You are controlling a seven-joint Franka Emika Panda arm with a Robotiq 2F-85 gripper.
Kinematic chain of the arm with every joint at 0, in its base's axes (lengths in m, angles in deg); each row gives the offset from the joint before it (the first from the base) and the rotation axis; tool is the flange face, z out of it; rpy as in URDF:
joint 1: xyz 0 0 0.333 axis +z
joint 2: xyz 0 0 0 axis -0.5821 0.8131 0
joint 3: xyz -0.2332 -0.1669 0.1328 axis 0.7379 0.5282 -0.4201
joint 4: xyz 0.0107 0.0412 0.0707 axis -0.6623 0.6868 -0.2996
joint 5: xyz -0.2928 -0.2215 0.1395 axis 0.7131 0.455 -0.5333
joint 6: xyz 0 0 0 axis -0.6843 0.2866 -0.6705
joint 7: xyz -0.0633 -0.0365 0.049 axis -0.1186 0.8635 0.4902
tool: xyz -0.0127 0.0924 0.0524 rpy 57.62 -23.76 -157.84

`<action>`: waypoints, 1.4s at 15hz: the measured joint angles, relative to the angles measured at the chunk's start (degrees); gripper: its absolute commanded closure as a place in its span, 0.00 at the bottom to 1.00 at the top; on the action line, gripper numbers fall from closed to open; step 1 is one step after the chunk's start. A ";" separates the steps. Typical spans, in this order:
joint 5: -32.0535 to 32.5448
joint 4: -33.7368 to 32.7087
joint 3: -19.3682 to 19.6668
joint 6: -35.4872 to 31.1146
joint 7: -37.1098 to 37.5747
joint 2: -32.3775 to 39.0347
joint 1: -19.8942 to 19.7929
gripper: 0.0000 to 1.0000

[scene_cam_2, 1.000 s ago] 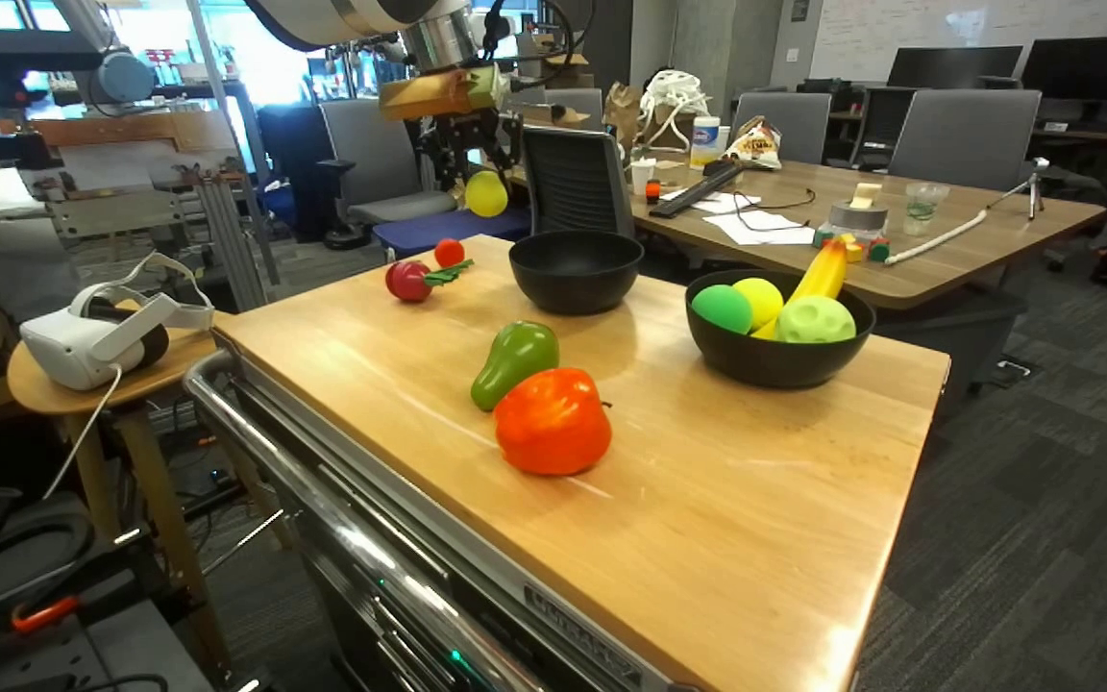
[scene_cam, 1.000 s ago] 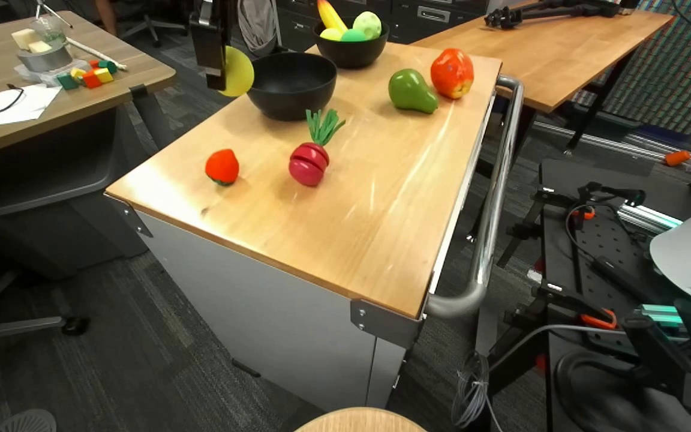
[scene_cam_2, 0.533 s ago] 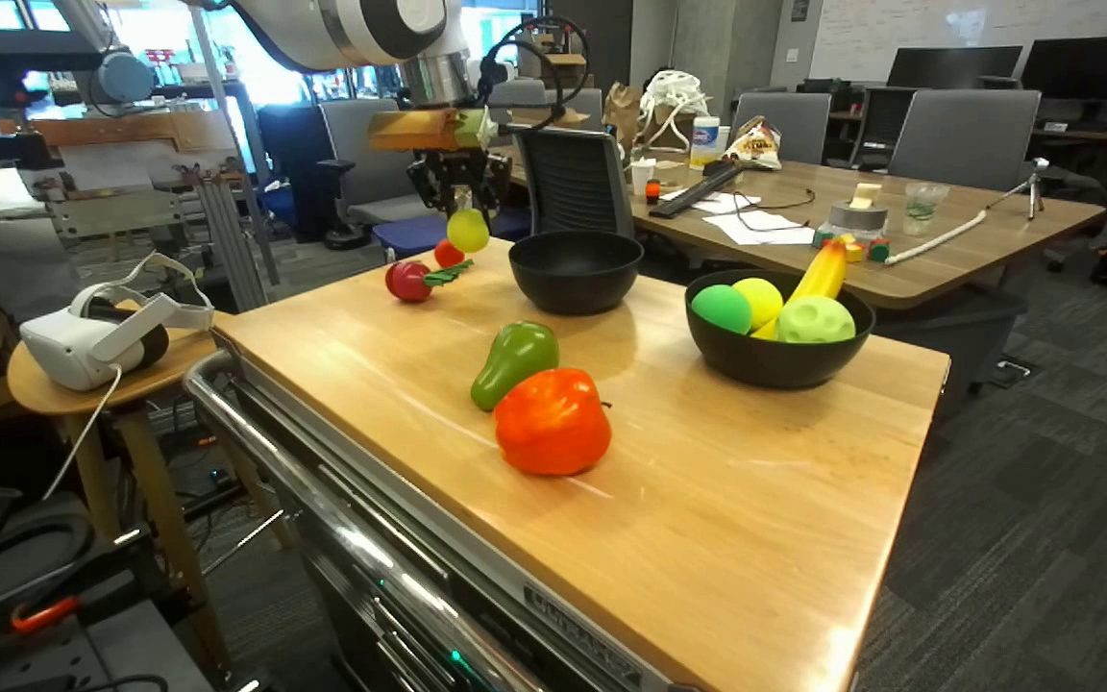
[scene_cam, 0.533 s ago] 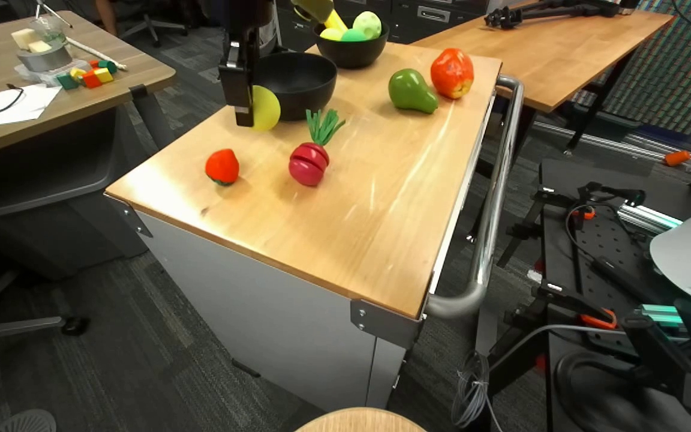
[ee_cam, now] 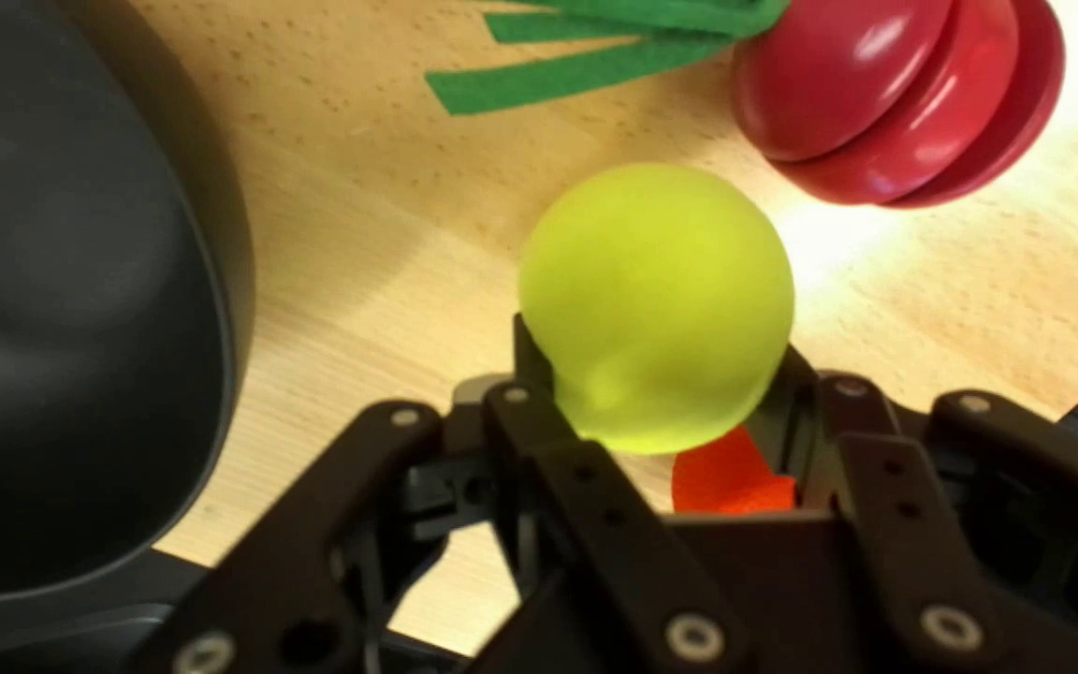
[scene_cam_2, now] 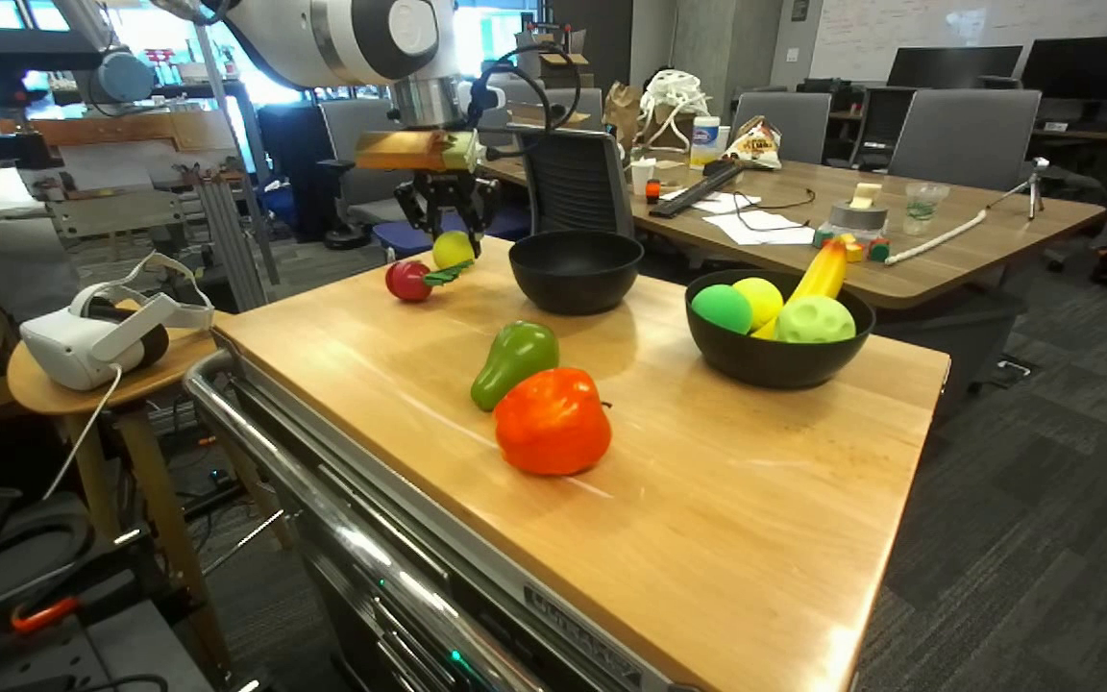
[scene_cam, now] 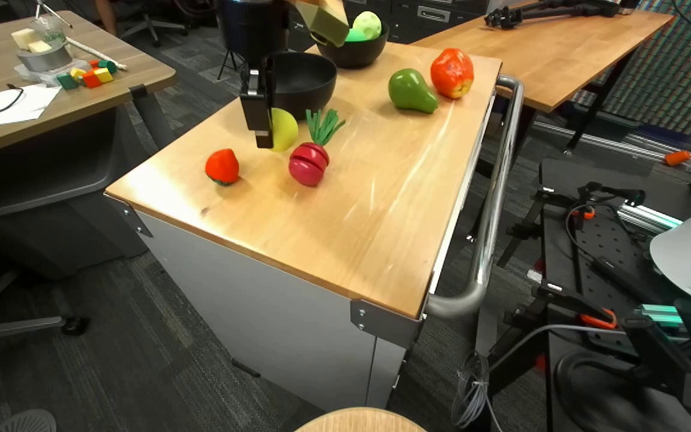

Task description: Take the toy fruits and vegetables from the black bowls and place them on the table

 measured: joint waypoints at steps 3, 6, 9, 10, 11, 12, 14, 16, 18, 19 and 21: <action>-0.31 0.35 -0.03 -0.01 0.00 -0.01 0.00 0.02; -0.58 -0.26 -0.02 -0.35 0.06 -0.38 -0.01 0.00; 2.58 -2.12 1.25 -1.83 0.12 -2.40 0.00 0.00; 4.65 -2.89 2.36 -2.22 0.12 -3.44 -0.08 0.00; 6.65 -3.74 3.81 -2.60 0.12 -4.61 -0.36 0.00; 8.23 -4.43 5.35 -2.97 0.16 -5.72 -0.90 0.00; 9.96 -5.32 8.41 -4.35 0.42 -7.83 -2.81 0.00; 10.03 -5.83 10.91 -5.76 1.73 -9.33 -5.21 0.00; 10.03 -5.80 11.22 -5.78 1.45 -9.36 -6.38 0.00; 10.03 -5.71 10.98 -5.78 1.46 -9.11 -6.29 0.00; 10.03 -5.63 10.44 -5.77 1.58 -8.85 -5.63 0.00</action>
